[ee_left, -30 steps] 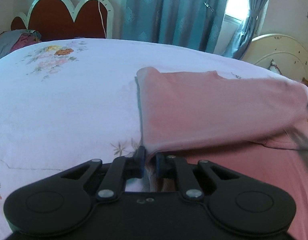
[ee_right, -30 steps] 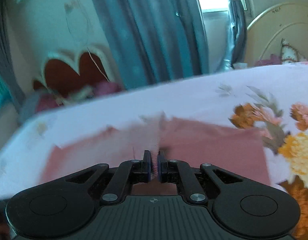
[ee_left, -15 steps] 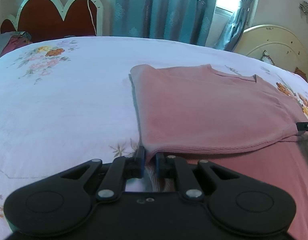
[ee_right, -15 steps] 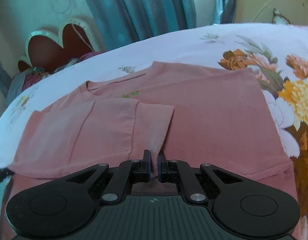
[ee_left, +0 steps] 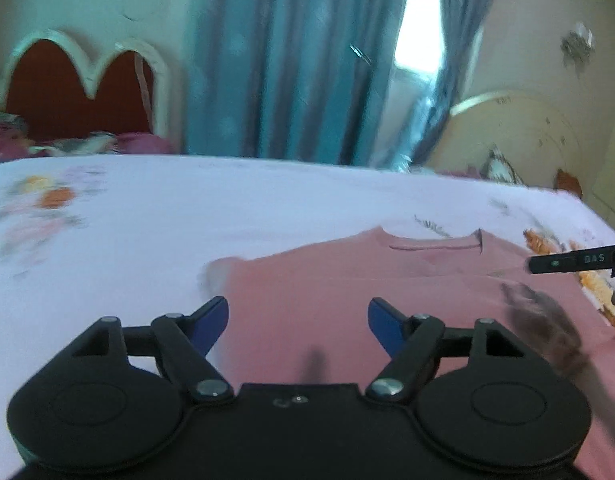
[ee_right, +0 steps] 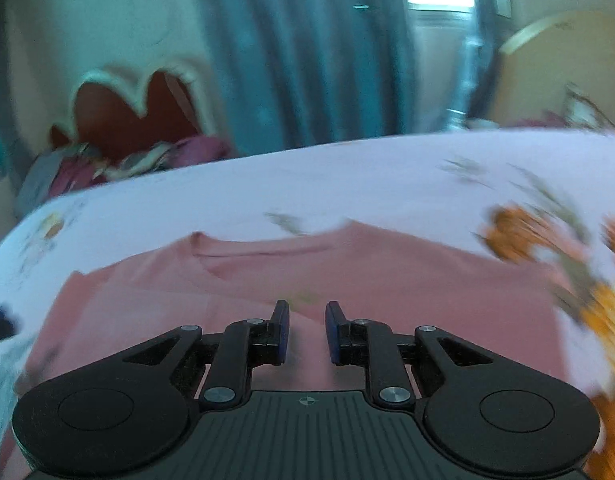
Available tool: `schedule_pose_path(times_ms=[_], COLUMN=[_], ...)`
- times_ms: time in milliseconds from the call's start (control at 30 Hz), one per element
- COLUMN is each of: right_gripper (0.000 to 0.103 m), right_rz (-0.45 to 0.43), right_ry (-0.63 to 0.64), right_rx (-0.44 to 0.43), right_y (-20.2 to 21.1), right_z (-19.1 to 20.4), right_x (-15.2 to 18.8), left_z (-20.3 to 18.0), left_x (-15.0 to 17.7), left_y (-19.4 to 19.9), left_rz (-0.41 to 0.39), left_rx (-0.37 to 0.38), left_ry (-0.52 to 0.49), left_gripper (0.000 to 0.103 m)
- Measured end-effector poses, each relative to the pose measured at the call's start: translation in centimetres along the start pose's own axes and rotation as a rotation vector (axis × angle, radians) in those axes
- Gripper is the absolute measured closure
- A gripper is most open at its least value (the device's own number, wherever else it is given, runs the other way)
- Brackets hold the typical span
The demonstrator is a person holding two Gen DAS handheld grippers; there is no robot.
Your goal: Fold small clothes
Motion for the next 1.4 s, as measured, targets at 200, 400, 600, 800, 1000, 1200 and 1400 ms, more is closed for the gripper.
schedule_pose_path(times_ms=[200, 400, 600, 800, 1000, 1200, 1400], right_gripper=[0.084, 0.072, 0.029, 0.046, 0.064, 0.064, 0.064], right_rz=[0.100, 0.056, 0.114, 0.088, 0.131, 0.069, 0.109], right_ry=[0.081, 0.035, 0.181, 0.087, 0.080, 0.108, 0.105], right_rx=[0.057, 0.055, 0.083, 0.196, 0.170, 0.201, 0.201], right_y=[-5.5, -4.0, -5.0, 0.7, 2.0, 3.1, 3.6], right_z=[0.0, 0.8, 3.1, -1.8, -0.5, 0.9, 1.1], right_x=[0.9, 0.7, 3.2, 5.0, 6.9, 6.6, 6.9], left_z=[0.7, -0.3, -1.3, -1.1, -2.7, -3.2, -3.7], left_x=[0.3, -0.5, 2.3, 4.6, 5.1, 6.3, 6.2], left_y=[-7.0, -4.7, -4.0, 0.5, 2.5, 2.5, 4.4], left_rz=[0.112, 0.074, 0.105, 0.093, 0.116, 0.139, 0.123], left_rx=[-0.133, -0.079, -0.067, -0.120, -0.101, -0.127, -0.154], left_ry=[-0.073, -0.025, -0.046, -0.117, -0.084, -0.131, -0.136], left_gripper=[0.027, 0.028, 0.028, 0.029, 0.029, 0.028, 0.025])
Point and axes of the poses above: each gripper's, at about its wrist camera, not at the fingertips, and y roughly against the way its jaws point, z to its left, x to its underside, the point moved 5 cm from there along -y, roughly the way its jaws point, and after that the axes turned 5 degrees about -x, right-handed, at the moved point
